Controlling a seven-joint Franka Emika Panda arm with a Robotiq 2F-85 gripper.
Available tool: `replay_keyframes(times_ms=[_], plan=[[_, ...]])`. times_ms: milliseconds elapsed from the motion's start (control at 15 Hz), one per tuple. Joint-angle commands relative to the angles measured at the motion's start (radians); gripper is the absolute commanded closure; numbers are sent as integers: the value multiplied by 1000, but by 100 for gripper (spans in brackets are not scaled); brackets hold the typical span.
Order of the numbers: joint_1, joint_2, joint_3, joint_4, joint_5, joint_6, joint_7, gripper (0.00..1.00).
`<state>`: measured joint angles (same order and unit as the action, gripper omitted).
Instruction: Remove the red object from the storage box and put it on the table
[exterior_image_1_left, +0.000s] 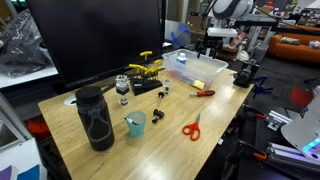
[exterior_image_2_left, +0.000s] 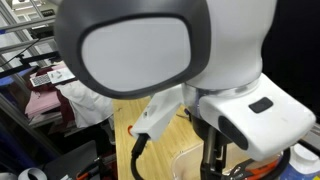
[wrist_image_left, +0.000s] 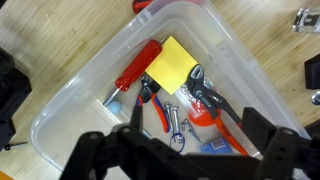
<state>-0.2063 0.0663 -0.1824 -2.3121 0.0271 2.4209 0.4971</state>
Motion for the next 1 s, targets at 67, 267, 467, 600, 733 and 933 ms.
replay_keyframes(times_ms=[67,267,467,600,733,933], plan=[[11,5,-11,9,2,-2,-1,0],[11,4,-11,9,2,-2,-1,0],[5,75,-22,36,10,18,4,0],[3,109,-22,39,60,67,-43,0],[7,139,-28,49,69,93,-55,0],[11,167,-34,66,65,124,-61,0]])
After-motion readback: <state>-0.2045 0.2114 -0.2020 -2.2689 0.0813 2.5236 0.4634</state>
